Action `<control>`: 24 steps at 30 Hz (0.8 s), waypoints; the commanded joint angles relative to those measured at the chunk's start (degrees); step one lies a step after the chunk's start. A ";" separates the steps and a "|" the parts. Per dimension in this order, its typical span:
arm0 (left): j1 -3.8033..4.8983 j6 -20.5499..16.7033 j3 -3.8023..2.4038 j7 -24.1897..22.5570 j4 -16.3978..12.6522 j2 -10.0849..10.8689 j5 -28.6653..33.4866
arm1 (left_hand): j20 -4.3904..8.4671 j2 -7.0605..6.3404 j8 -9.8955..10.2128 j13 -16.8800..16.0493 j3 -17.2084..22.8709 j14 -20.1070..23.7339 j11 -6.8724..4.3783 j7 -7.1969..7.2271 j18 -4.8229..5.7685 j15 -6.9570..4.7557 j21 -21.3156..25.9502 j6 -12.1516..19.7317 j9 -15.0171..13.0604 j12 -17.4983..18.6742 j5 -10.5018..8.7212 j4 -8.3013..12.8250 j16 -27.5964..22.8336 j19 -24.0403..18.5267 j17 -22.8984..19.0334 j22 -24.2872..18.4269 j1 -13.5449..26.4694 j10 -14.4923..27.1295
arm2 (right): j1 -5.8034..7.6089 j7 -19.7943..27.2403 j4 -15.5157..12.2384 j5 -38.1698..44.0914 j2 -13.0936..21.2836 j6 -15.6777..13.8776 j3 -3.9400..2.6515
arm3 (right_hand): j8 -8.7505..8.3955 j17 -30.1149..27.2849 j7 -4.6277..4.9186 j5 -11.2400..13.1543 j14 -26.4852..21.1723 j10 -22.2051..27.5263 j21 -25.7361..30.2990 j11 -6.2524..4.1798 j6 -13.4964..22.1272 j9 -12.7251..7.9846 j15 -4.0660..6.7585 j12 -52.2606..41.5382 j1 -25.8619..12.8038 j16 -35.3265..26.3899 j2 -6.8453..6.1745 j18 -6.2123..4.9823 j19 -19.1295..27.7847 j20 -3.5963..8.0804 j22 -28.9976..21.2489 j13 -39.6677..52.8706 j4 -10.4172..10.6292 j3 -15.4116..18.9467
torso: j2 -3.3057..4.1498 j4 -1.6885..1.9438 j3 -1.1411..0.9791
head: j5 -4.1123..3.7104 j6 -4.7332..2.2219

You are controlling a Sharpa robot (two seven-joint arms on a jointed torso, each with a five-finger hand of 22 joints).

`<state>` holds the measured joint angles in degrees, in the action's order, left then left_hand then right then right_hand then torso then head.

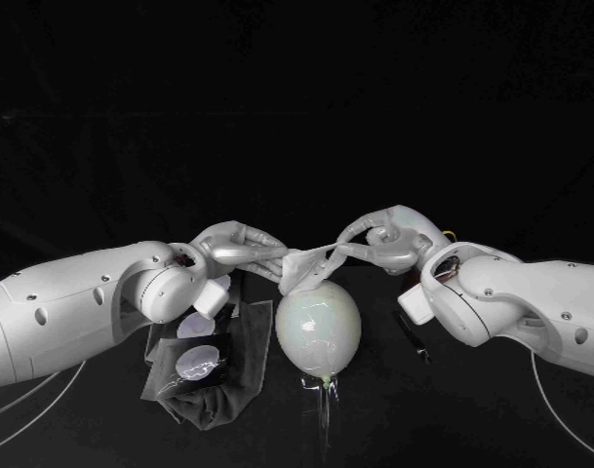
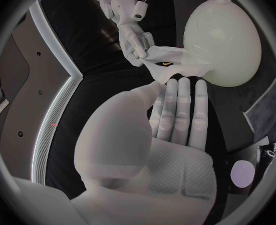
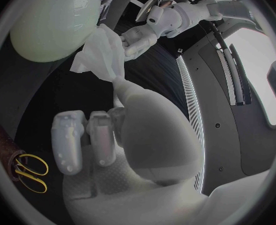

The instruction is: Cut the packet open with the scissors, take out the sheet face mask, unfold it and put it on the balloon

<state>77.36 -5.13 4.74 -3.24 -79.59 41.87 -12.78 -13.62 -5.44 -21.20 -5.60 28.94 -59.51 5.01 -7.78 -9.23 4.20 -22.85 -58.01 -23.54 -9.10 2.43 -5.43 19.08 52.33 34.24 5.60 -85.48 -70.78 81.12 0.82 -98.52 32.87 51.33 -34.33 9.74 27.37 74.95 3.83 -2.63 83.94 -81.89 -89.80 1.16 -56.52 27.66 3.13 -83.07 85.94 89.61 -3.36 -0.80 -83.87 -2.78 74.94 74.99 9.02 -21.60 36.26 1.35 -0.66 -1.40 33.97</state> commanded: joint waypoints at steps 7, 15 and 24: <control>0.05 -6.58 -0.08 -2.46 -0.18 -0.16 0.85 | 0.81 0.91 -0.27 -0.18 1.20 -0.02 -0.02 -0.18 -1.04 -0.60 -1.70 -0.37 -1.62 -0.41 0.37 1.10 0.74 0.13 -0.17 0.97 0.00 -0.47 | 0.02 1.04 -0.82 1.32 0.68 0.47 -0.04 | 0.44 15.05 -0.08 -0.17 6.06 -3.04 -0.20 -1.48 -0.49 0.06 0.52 0.32 0.12 0.39 0.05 0.80 -6.13 0.13 15.06 9.69 -0.07 -0.50 | -0.01 0.04 -0.01 | 0.06 -0.07; 0.06 -8.80 -0.29 -3.36 0.15 -0.40 0.07 | 1.23 0.95 -0.35 -0.41 2.88 0.31 0.12 -0.41 -0.68 -0.54 -3.74 -0.18 -2.35 -0.49 0.36 2.22 1.25 -0.99 -0.62 2.28 0.61 -0.41 | 0.56 2.04 -1.10 1.32 1.19 0.27 -0.11 | 0.44 15.05 -0.08 -0.17 6.06 -3.04 -0.20 -1.48 -0.49 0.06 0.52 0.32 0.12 0.39 0.05 0.80 -6.13 0.13 15.06 9.69 -0.07 -0.50 | -0.05 0.01 -0.01 | 0.14 -0.60; 0.27 -9.21 -0.51 -3.53 0.23 -0.66 -1.34 | 1.58 0.48 -0.54 -0.88 5.14 0.61 0.18 -0.51 -0.21 -0.53 -6.83 0.00 -3.60 -0.70 0.33 3.69 2.11 -3.03 -1.24 4.35 1.94 -0.34 | 1.85 2.55 -0.42 1.27 1.10 0.08 -0.21 | 0.48 15.05 -0.07 -0.18 6.06 -2.99 -0.20 -1.48 -0.44 0.08 0.52 0.40 0.07 0.39 0.00 0.80 -6.13 0.14 15.06 9.64 -0.13 -0.65 | -0.04 0.05 0.02 | 0.21 -1.25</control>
<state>77.48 -13.32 4.34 -5.52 -79.32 41.36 -13.07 -12.00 -4.99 -21.16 -6.44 33.73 -59.27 5.03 -8.03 -9.20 3.59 -29.43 -58.01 -23.54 -9.54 2.49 -1.79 20.86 49.62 33.06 9.77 -83.93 -70.76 82.80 2.11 -99.04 33.44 52.48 -34.40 9.59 27.72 74.91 3.70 -2.61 83.94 -81.89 -89.68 1.16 -56.65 27.69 3.13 -83.07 85.58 89.75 -3.71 -0.80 -83.77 -2.88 74.90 75.00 9.01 -21.92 36.21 1.38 -0.66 -1.21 32.90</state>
